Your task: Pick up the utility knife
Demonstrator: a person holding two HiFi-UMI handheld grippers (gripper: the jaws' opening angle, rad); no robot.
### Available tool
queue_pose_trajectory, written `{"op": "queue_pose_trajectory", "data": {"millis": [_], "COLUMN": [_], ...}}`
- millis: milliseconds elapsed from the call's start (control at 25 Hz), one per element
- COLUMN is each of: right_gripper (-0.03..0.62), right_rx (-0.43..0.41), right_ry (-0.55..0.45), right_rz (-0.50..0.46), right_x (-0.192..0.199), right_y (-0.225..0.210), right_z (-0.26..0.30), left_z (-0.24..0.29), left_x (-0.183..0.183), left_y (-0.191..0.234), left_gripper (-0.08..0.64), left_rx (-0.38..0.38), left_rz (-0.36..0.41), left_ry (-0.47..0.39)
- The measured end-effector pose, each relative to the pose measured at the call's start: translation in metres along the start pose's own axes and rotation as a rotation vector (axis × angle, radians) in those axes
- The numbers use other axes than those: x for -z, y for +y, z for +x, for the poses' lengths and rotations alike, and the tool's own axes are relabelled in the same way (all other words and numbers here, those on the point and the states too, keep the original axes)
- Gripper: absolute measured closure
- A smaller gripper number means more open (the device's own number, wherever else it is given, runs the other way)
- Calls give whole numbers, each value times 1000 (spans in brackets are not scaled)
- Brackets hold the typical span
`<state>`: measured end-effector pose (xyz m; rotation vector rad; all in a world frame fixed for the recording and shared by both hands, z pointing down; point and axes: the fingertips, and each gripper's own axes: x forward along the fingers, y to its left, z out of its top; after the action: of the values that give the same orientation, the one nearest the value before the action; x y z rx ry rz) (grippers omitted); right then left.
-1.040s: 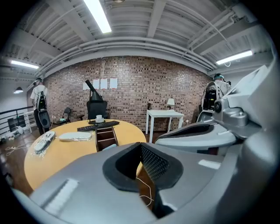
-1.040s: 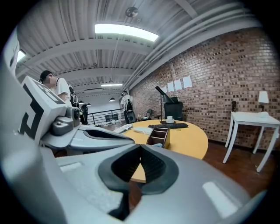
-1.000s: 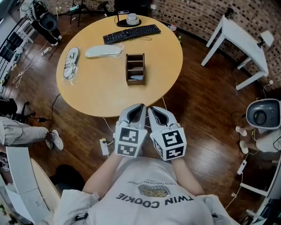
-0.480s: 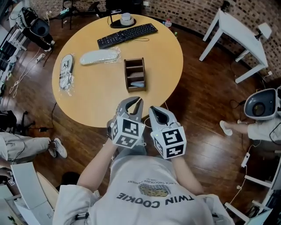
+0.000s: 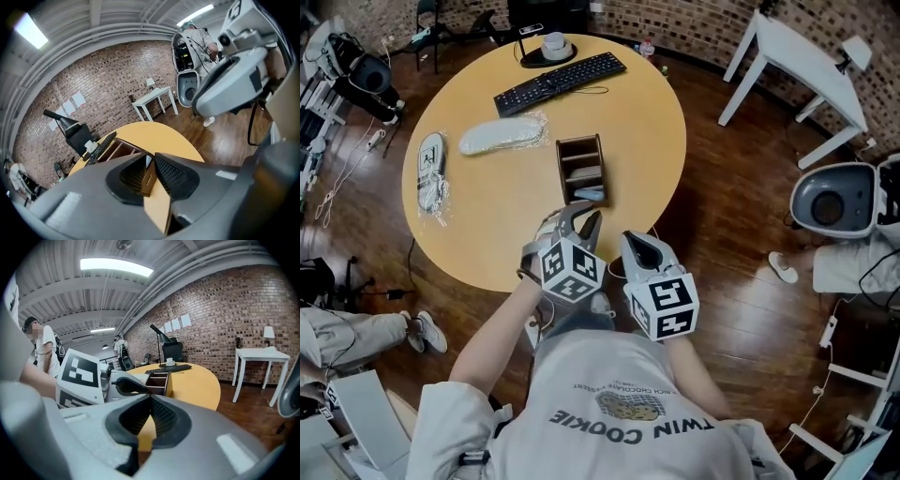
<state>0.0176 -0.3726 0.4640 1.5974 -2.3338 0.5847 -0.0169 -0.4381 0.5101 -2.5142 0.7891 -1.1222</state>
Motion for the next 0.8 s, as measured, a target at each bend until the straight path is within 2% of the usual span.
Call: {"op": "queue_pose_trajectory", "data": {"millis": [120, 480, 800], "right_gripper": [592, 592, 592], "right_rx": [10, 34, 40], "right_ry": [-1, -16, -13], "right_rz": [13, 45, 50], "right_x": [-1, -5, -3], "right_y": [-6, -22, -30], "right_z": [8, 24, 28], "left_z": [17, 48, 71], "left_x": [10, 26, 31], "left_y": [0, 0, -1], "left_gripper": [485, 416, 397], "left_rx": [25, 82, 112], "left_rz": [82, 224, 297], "left_ry": [30, 99, 147]}}
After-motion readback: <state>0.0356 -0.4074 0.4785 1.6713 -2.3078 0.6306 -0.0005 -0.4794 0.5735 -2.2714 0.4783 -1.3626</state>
